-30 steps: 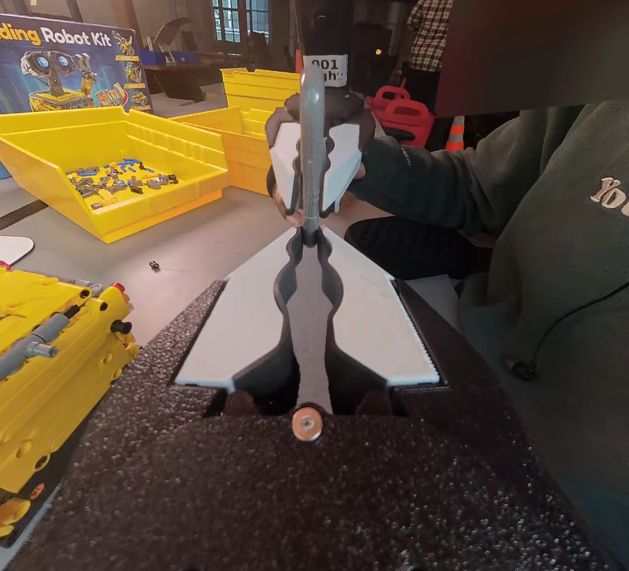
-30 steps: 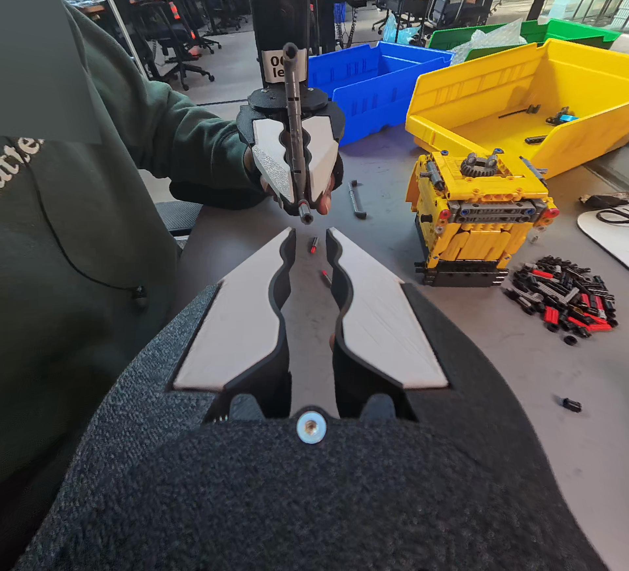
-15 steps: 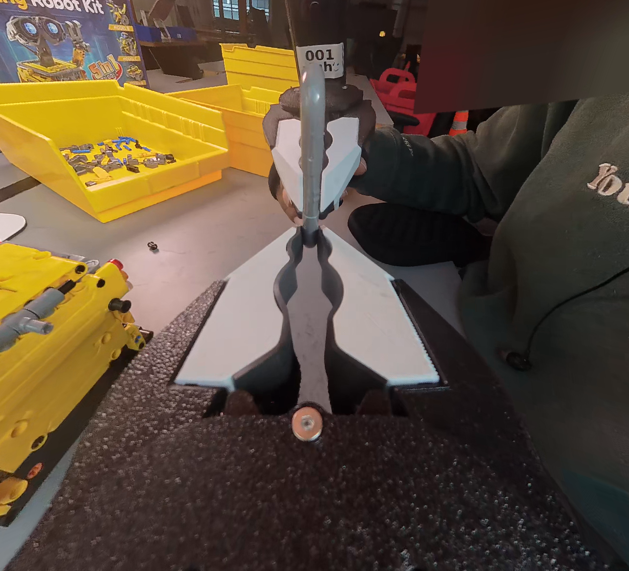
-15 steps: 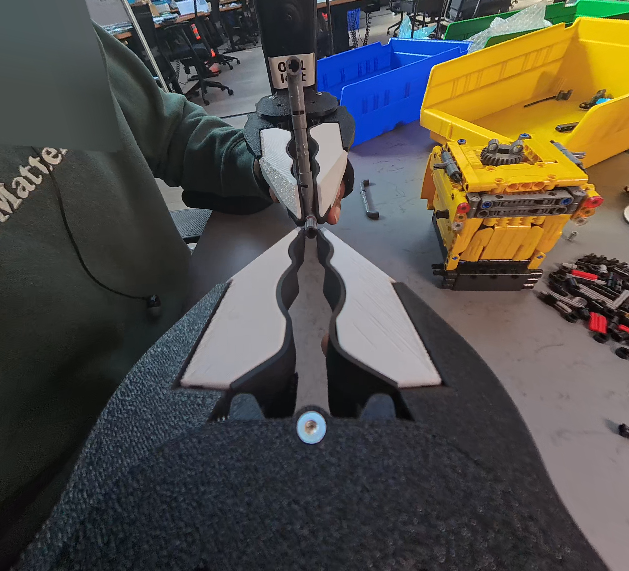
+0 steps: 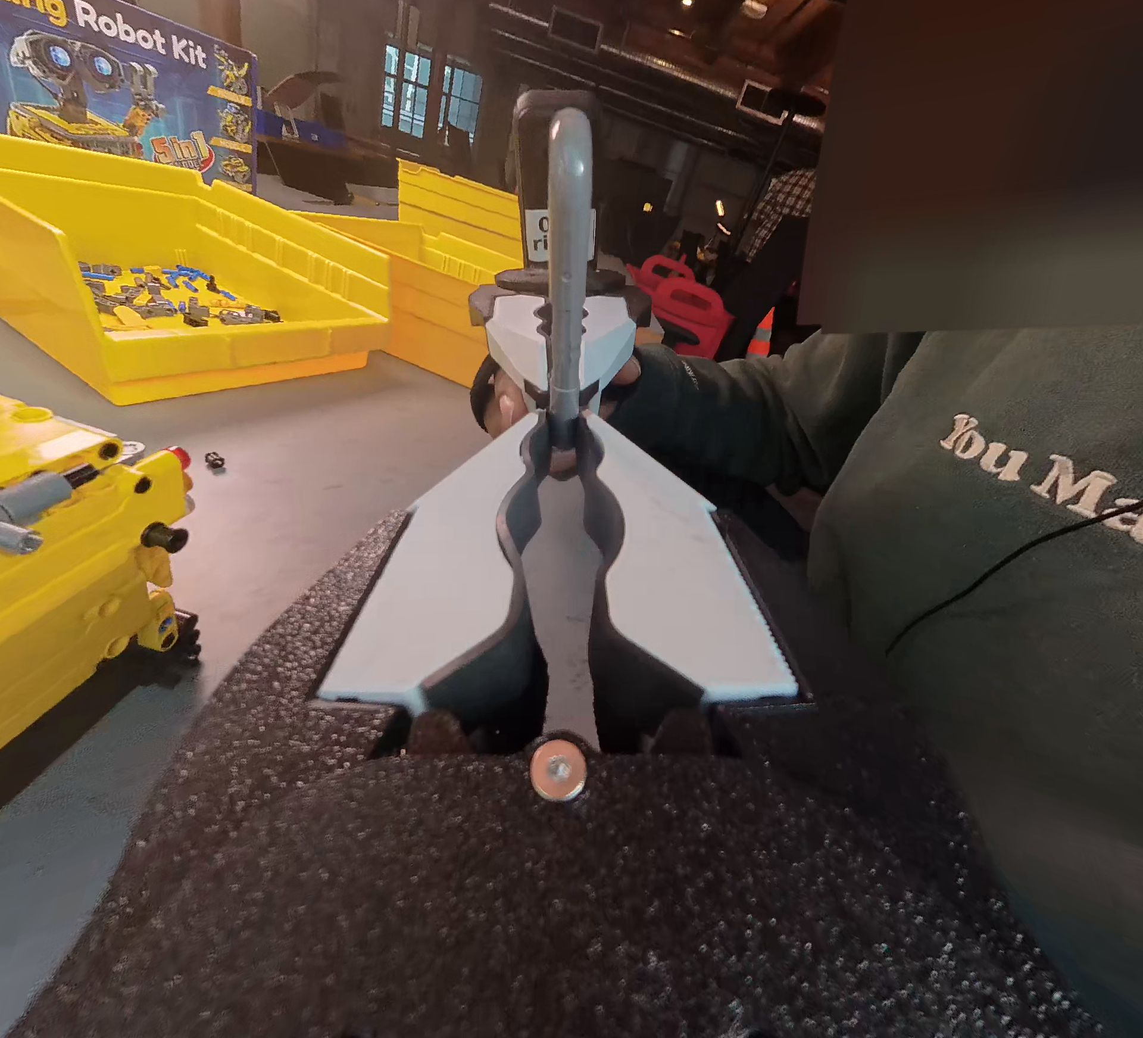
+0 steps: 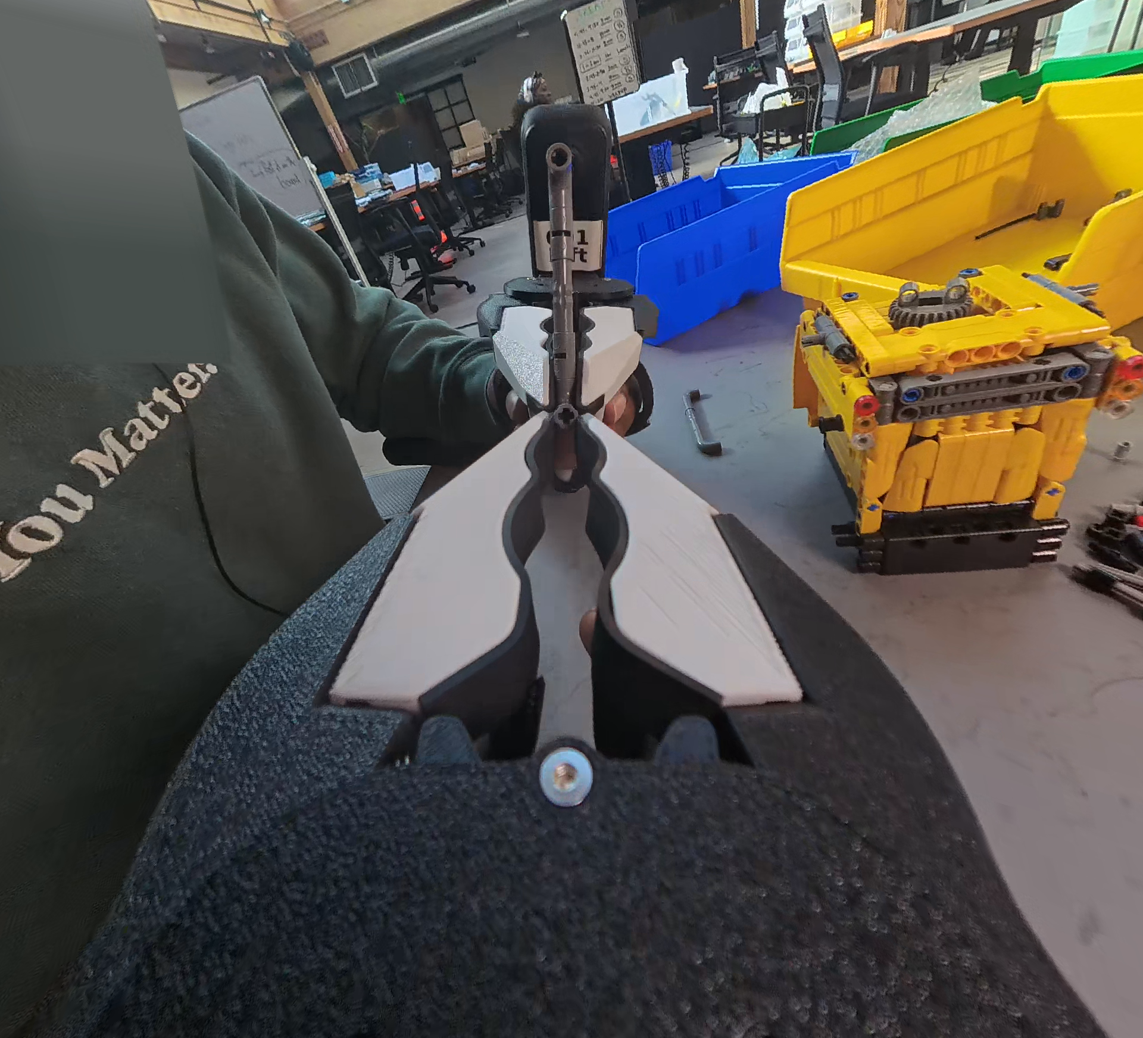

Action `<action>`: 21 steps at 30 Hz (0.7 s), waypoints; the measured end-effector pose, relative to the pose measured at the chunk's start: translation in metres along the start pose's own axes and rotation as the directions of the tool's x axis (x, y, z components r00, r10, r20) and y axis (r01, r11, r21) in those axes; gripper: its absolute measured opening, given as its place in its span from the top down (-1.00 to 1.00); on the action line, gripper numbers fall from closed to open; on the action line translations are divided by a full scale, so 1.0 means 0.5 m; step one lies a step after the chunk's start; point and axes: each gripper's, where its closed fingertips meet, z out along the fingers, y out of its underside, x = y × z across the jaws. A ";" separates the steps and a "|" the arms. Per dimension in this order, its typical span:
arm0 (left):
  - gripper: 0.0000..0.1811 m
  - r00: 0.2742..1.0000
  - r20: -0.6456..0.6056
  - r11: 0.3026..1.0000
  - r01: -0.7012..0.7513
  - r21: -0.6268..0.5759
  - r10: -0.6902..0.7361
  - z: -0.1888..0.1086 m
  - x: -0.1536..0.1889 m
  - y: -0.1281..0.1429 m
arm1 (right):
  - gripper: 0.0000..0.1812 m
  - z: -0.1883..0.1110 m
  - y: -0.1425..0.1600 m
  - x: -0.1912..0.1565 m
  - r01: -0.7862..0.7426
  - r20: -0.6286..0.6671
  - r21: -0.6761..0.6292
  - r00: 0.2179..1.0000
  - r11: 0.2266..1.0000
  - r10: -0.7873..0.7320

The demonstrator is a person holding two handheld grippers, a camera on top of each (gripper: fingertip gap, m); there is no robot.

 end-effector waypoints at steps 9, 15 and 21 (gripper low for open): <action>0.94 0.995 -0.028 0.992 0.102 0.073 -0.100 -0.001 -0.005 -0.011 | 0.95 -0.001 -0.003 0.004 0.011 -0.023 0.004 1.000 1.000 -0.011; 0.96 0.993 -0.055 0.991 0.105 0.080 -0.101 0.018 0.011 -0.018 | 1.00 0.040 0.090 -0.006 0.103 -0.018 -0.215 0.994 0.971 -0.110; 0.93 1.000 0.025 0.996 0.005 0.088 -0.007 0.000 -0.012 -0.044 | 1.00 0.029 0.031 0.016 0.191 -0.122 -0.105 0.972 0.976 -0.203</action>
